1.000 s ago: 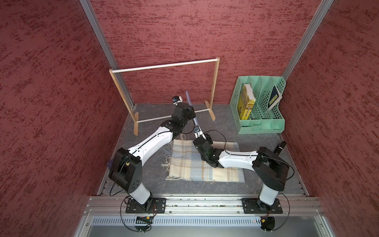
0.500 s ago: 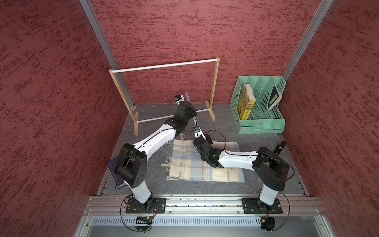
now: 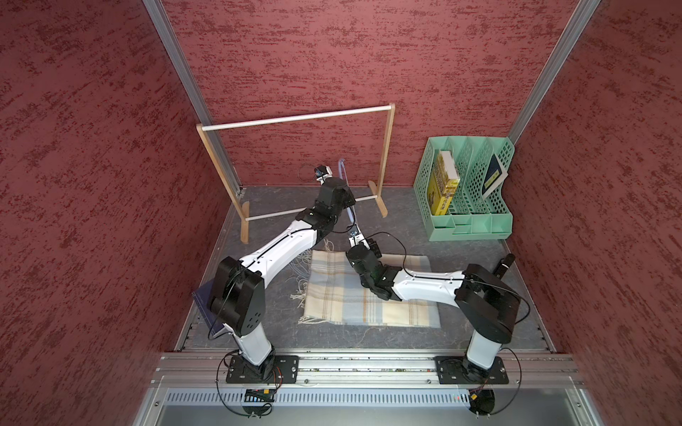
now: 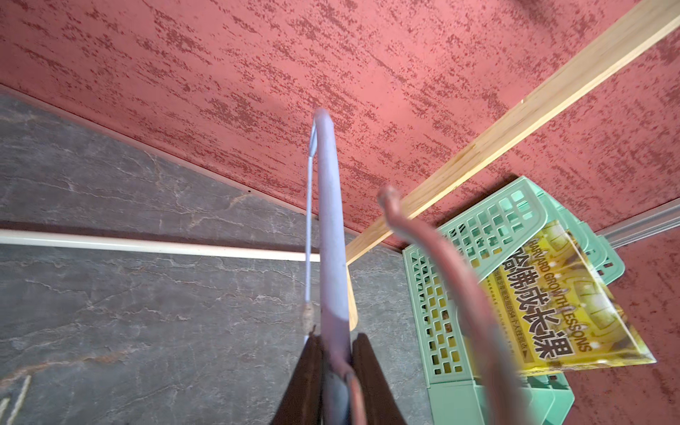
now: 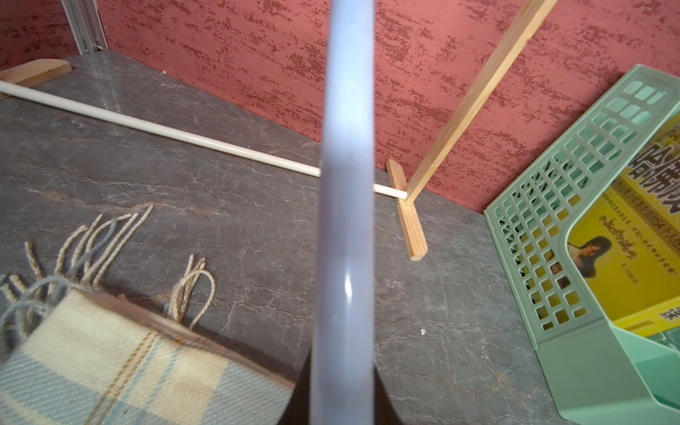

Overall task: Hang the scarf on the hanger
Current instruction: Pick up the hanger from the clothesline.

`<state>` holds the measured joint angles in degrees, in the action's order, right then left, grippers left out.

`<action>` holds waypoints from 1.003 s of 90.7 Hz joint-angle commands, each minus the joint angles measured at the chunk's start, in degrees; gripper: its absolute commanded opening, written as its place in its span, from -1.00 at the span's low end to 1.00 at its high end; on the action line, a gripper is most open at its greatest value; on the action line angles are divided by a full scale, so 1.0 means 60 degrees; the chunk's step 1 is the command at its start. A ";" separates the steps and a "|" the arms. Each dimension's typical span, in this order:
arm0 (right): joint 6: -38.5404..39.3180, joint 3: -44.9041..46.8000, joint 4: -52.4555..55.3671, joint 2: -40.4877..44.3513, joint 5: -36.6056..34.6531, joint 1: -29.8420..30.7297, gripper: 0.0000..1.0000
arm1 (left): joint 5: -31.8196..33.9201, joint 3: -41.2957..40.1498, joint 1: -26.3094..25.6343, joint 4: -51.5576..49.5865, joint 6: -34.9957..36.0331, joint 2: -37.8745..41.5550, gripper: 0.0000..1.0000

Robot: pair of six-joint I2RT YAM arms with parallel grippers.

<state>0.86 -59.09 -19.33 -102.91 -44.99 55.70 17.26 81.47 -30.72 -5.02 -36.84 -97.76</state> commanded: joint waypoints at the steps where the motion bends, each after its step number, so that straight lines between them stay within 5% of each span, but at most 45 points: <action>1: -0.0158 -0.0307 -0.0338 0.0035 -0.0064 0.0086 -1.00 | 0.0109 0.0329 0.0000 -0.0067 0.0141 -0.0308 -1.00; 47: -0.0344 -0.0322 -0.0190 0.0066 -0.0194 0.0091 -1.00 | 0.0272 0.0339 -0.0022 -0.0345 0.0090 -0.0273 -1.00; 60: -0.0571 -0.0379 0.0446 0.0225 -0.0254 0.0101 -0.09 | 0.0262 0.0280 -0.0020 -0.0486 0.0083 -0.0222 -1.00; 74: -0.0841 -0.0009 0.1578 0.1145 0.0162 0.0120 0.35 | 0.0290 0.0259 -0.0014 -0.0704 0.0187 -0.0160 -1.00; 91: -0.1583 0.0918 0.3965 0.2699 0.1578 0.0282 0.47 | 0.0285 0.0329 0.0086 -0.0871 0.0437 -0.0229 -1.00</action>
<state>-4.19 -57.23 -6.61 -92.84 -40.73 56.10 18.00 82.19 -30.89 -9.69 -36.58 -99.04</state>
